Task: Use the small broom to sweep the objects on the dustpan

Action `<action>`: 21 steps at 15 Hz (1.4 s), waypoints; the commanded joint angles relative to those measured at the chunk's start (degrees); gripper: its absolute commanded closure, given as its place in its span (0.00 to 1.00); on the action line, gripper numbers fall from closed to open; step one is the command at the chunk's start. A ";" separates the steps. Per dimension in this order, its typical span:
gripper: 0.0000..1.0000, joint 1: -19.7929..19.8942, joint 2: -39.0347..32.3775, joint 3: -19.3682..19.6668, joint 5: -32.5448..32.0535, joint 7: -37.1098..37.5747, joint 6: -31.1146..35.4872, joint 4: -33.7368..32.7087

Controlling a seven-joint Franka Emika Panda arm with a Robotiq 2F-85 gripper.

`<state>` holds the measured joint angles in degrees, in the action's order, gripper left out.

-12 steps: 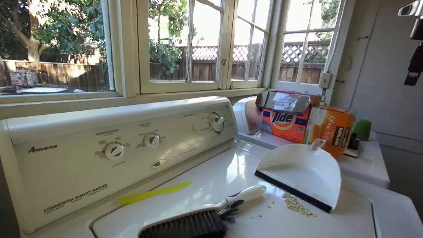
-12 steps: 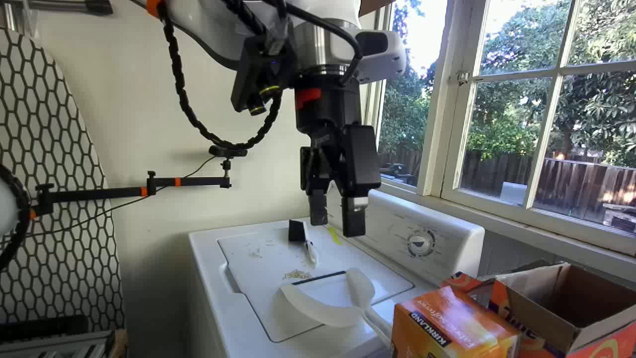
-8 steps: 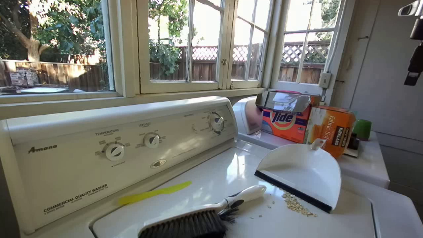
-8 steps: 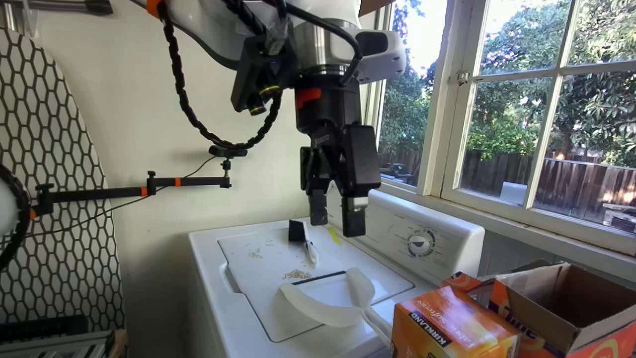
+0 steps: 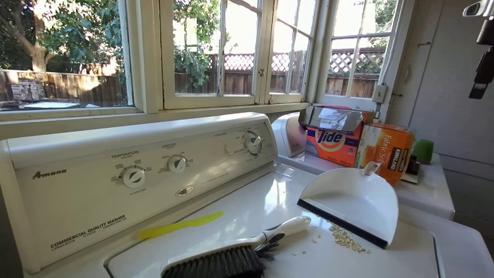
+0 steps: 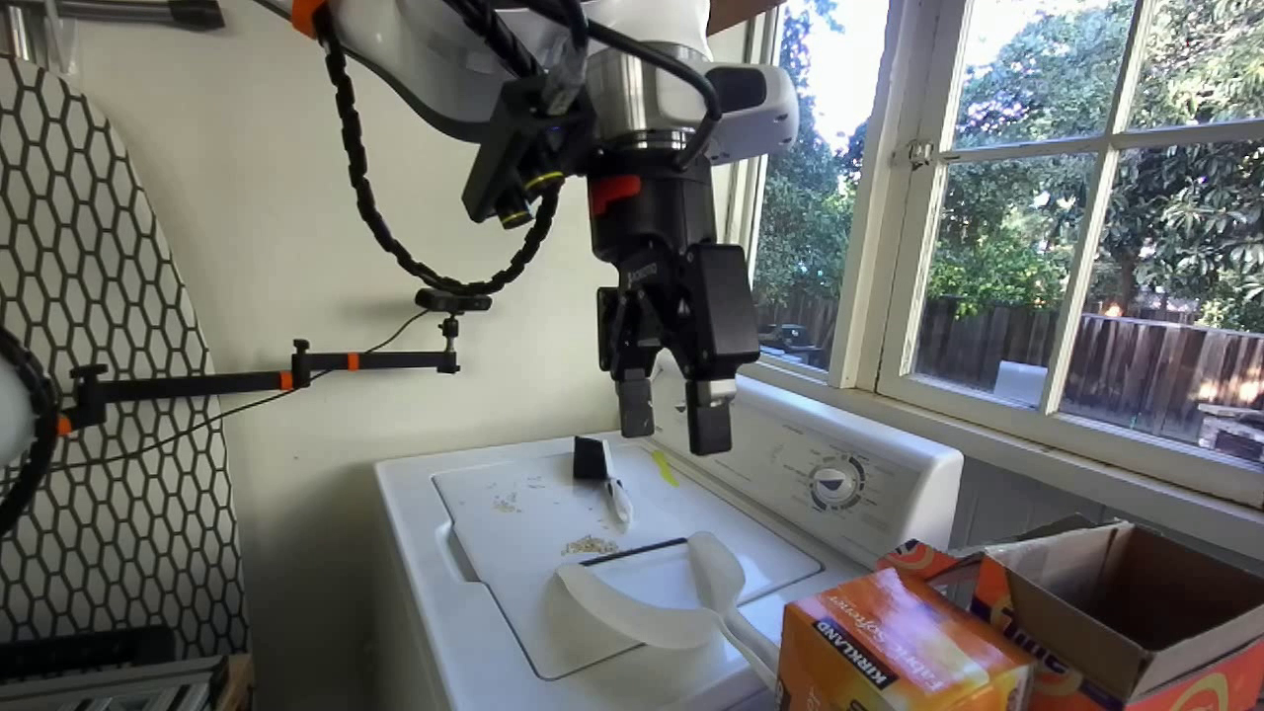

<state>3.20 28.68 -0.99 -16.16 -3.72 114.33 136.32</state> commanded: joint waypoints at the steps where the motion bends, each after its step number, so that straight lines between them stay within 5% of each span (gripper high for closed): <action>1: 0.00 -3.24 -1.01 -0.43 0.52 -1.98 5.37 -0.74; 7: 0.00 -10.82 -4.50 -1.83 3.65 -10.08 18.55 -1.58; 14: 0.00 -20.25 -12.71 -2.56 12.93 -26.54 23.64 -5.15; 18: 0.00 -22.14 -17.44 -4.69 12.77 -35.51 21.08 -8.65; 21: 0.00 -20.43 -15.64 -5.78 12.42 -31.58 22.79 -6.68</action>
<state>-18.32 13.07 -5.67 -4.05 -35.16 137.27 129.78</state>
